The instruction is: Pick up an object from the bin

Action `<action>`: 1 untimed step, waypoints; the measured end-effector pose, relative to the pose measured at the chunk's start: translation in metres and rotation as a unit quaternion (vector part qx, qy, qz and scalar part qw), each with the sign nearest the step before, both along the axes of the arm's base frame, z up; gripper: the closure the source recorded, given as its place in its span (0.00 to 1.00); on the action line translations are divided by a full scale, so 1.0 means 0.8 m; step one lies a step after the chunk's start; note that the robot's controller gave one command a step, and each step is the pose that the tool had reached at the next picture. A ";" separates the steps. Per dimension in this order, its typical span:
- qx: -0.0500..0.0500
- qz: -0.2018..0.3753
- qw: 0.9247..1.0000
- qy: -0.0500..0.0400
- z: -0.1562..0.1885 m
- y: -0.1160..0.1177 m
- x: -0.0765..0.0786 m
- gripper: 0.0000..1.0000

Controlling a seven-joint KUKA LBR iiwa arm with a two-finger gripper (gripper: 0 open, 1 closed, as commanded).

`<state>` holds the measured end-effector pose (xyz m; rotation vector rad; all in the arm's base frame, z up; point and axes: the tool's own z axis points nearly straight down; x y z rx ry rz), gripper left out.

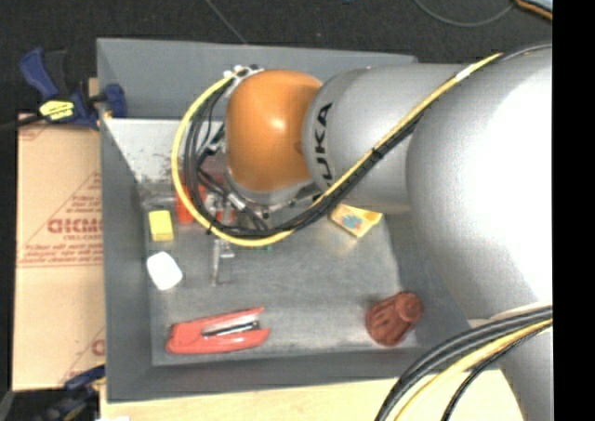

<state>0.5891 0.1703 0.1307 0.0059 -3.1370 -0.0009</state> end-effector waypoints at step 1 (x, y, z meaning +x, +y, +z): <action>0.001 -0.002 1.000 -0.004 0.006 -0.001 0.002 0.00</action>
Offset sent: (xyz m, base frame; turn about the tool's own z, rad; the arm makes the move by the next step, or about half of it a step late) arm -0.0638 -0.0415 -0.0607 -0.4044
